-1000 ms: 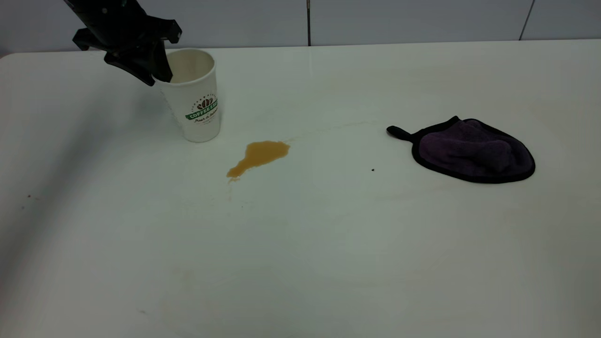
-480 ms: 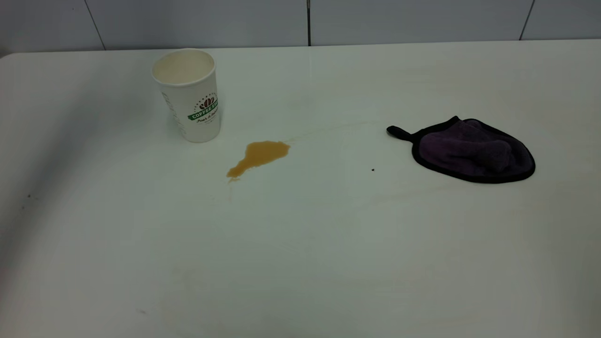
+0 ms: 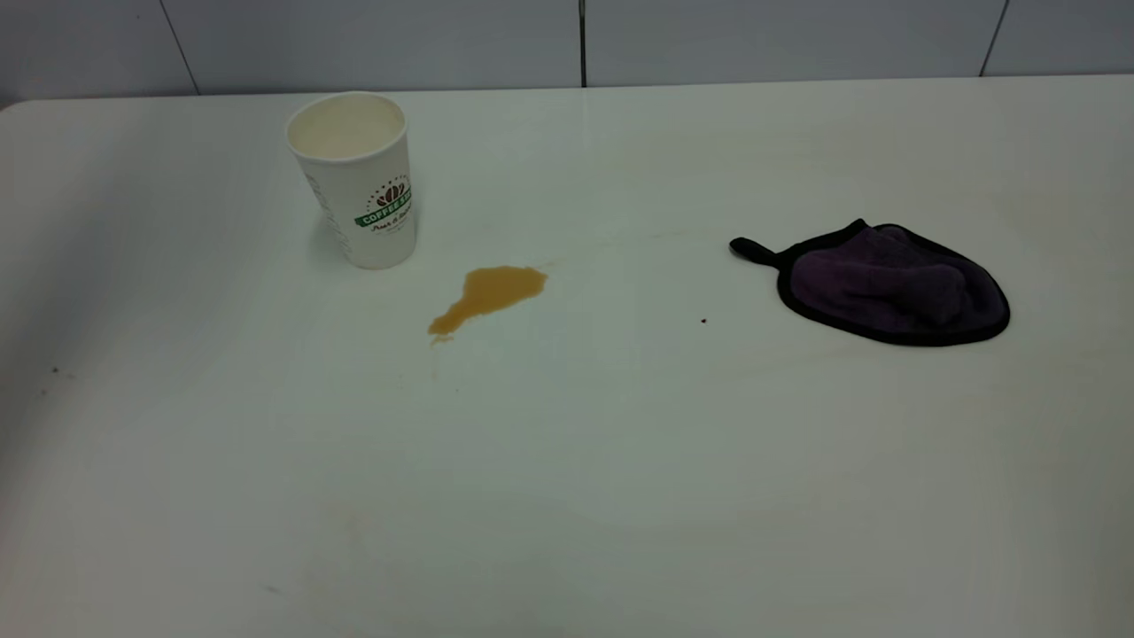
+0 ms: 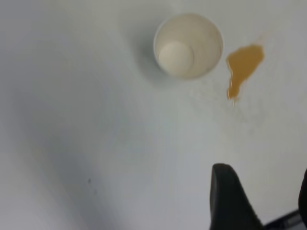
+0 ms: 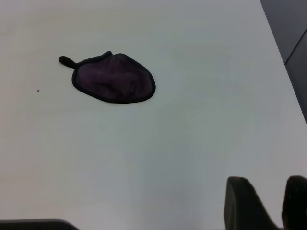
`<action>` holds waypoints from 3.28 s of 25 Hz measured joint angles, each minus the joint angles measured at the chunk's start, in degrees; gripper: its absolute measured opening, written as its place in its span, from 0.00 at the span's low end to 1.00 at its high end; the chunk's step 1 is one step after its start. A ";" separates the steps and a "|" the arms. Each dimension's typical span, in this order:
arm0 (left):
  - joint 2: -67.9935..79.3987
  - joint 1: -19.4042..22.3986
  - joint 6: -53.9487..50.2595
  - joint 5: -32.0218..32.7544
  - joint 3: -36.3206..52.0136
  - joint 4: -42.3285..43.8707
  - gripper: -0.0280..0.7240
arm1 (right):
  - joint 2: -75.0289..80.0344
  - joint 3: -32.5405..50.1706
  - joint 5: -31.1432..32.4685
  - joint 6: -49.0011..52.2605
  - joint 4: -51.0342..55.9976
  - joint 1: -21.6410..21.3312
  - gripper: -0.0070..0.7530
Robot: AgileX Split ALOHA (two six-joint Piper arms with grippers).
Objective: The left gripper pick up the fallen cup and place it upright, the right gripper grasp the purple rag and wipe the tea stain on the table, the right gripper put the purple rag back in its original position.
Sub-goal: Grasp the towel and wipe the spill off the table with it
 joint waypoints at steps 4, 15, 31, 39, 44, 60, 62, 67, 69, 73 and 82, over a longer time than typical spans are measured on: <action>-4.02 0.00 -1.50 0.00 1.35 2.96 0.50 | 0.00 0.00 0.00 0.00 0.00 0.00 0.32; -29.97 0.00 -8.40 0.00 28.68 3.11 0.40 | 0.00 0.00 0.00 0.00 0.00 0.00 0.32; -69.45 0.00 -11.84 -2.42 69.42 3.21 0.37 | 0.00 0.00 0.00 0.00 0.00 0.00 0.32; -86.24 1.87 -18.91 -2.73 71.48 8.03 0.37 | 0.00 0.00 0.00 0.00 0.00 0.00 0.32; -94.27 5.80 -20.26 -2.50 73.01 9.64 0.37 | 0.00 0.00 0.00 0.00 0.00 0.00 0.32; -102.28 5.99 -19.50 -1.90 73.01 9.75 0.37 | 0.00 0.00 0.00 0.00 0.00 0.00 0.32; -102.28 5.99 -19.45 -1.90 73.01 9.75 0.37 | 0.00 0.00 0.00 0.00 0.00 0.00 0.32; -102.28 5.99 -19.45 -1.90 73.01 9.75 0.37 | 0.00 0.00 0.00 0.00 0.00 0.00 0.32; -102.28 5.99 -19.45 -1.90 73.01 9.75 0.37 | 0.00 0.00 0.00 0.00 0.00 0.00 0.32; -102.28 5.99 -19.45 -1.90 73.01 9.75 0.37 | 0.00 0.00 0.00 0.00 0.00 0.00 0.32; -102.28 5.99 -19.45 -1.90 73.01 9.75 0.37 | 0.00 0.00 0.00 0.00 0.00 0.00 0.32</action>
